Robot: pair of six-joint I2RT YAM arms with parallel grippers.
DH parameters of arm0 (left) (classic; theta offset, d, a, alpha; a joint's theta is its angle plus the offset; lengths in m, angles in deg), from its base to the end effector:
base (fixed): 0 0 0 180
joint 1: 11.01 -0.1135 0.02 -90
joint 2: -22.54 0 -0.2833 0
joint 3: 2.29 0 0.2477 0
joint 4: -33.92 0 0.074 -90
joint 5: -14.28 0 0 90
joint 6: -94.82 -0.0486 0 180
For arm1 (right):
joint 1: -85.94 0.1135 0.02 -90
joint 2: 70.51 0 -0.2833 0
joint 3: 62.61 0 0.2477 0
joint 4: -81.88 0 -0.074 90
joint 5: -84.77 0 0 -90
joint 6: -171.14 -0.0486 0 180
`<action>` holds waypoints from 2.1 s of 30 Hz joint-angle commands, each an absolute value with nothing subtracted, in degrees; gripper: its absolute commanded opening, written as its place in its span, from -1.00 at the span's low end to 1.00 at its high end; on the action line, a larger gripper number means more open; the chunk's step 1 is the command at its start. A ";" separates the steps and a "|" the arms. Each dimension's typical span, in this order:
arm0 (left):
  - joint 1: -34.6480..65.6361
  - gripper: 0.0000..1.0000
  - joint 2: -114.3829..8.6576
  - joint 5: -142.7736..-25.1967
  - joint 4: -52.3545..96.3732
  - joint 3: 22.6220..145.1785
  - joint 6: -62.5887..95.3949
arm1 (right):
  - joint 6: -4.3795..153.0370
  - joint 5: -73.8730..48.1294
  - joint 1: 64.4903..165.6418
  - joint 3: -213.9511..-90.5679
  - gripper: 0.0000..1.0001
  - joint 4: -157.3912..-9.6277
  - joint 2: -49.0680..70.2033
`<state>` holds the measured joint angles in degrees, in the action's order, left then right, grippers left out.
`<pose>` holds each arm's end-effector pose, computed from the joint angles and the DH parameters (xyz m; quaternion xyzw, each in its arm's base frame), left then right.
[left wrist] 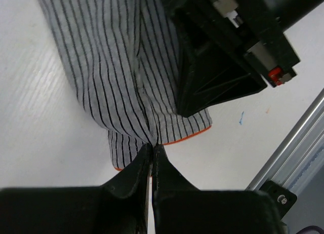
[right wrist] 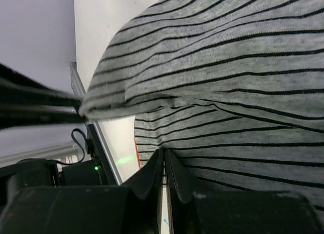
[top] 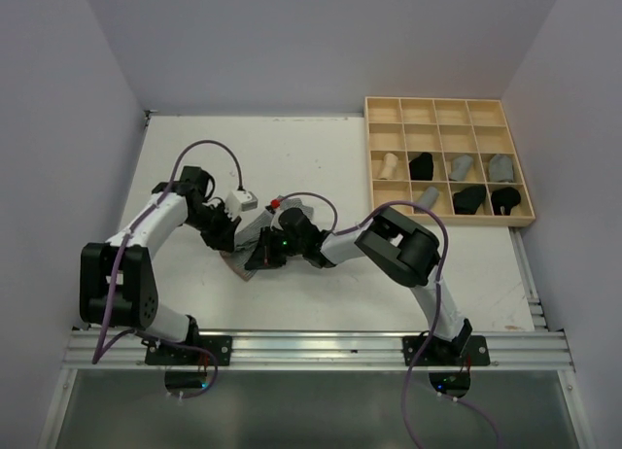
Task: Roll the underwear
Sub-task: Fold the underwear
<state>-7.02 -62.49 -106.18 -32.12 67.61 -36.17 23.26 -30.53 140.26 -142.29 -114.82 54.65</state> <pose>0.2500 -0.0421 0.2166 0.3867 0.8811 -0.2248 0.1535 0.2515 0.3859 0.1117 -0.0854 0.8428 0.5175 0.1207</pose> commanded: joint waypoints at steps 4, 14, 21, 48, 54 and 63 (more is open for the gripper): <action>-2.13 -1.00 -64.02 -107.46 -30.37 65.96 -32.44 | 23.14 -28.96 140.61 -142.98 -0.82 -113.90 55.17; -1.16 -1.00 -73.69 -107.28 -27.21 65.70 -30.07 | 20.06 -27.91 140.61 -135.96 -0.76 -117.15 45.00; -1.16 -1.00 -72.91 -107.54 -26.59 66.22 -29.54 | 18.13 -28.17 141.13 -131.82 -0.88 -121.26 45.76; -0.64 -1.00 -69.65 -110.09 -38.19 69.83 -34.20 | 15.66 -25.09 142.36 -137.80 -0.94 -122.69 54.91; -0.37 -1.00 -69.30 -110.00 -39.16 69.13 -35.34 | 15.58 -24.83 142.28 -138.59 -0.95 -122.25 55.26; -0.28 -1.00 -75.62 -110.18 -35.65 68.51 -34.82 | 14.61 -23.95 142.36 -139.55 -0.95 -122.95 56.22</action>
